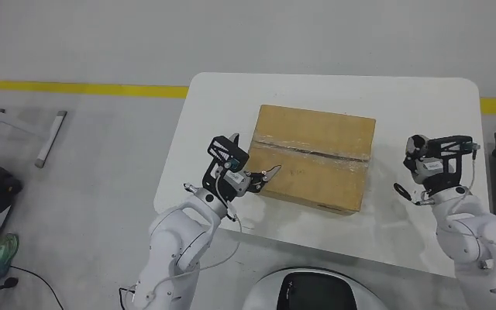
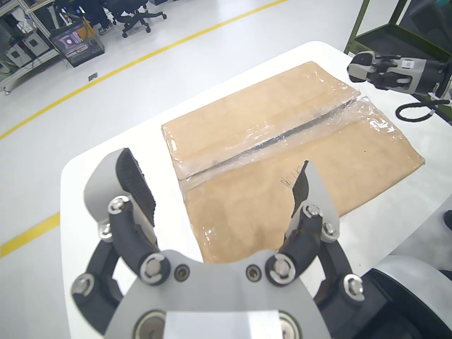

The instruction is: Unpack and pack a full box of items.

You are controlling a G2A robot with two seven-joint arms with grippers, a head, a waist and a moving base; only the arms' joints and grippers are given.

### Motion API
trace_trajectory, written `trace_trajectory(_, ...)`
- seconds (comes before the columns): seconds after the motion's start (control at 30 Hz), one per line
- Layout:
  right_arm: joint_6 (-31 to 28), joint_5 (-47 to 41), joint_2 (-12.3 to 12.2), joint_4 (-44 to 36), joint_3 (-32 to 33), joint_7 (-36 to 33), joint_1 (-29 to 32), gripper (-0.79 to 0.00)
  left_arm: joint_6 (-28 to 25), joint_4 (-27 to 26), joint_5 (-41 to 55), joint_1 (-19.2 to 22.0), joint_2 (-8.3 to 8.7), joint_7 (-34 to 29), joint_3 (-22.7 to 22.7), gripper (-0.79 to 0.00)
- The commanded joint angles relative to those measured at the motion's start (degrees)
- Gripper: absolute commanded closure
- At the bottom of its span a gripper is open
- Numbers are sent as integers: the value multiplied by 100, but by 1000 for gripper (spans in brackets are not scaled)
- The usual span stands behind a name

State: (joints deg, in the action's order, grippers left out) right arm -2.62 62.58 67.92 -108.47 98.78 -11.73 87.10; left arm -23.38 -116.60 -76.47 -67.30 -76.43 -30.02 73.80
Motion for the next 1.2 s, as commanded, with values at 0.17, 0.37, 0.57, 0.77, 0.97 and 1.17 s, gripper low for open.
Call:
trace_trajectory(0.17, 96, -191, -1, -309, 431, 58, 318, 0, -282, -23, -237, 100, 13, 132, -208, -785)
trace_trajectory(0.37, 168, -130, 7, -324, 482, 145, 339, 0, -539, 351, -564, 609, -54, 198, -1071, -785)
trace_trajectory(0.57, 175, -141, 14, -256, 499, 161, 309, 0, -531, 836, -1387, 1104, -156, 73, -1979, -782)
trace_trajectory(0.77, 194, -109, 21, -242, 496, 184, 285, 0, -230, 1293, -1665, 1522, -285, 234, -2444, -717)
trace_trajectory(0.97, 193, -87, 28, -221, 467, 181, 237, 0, -242, 1649, -2225, 1813, -357, 390, -2765, -443)
trace_trajectory(1.17, 195, -86, 36, -204, 434, 190, 195, 0, -243, 1854, -2613, 1988, -420, 425, -2969, -465)
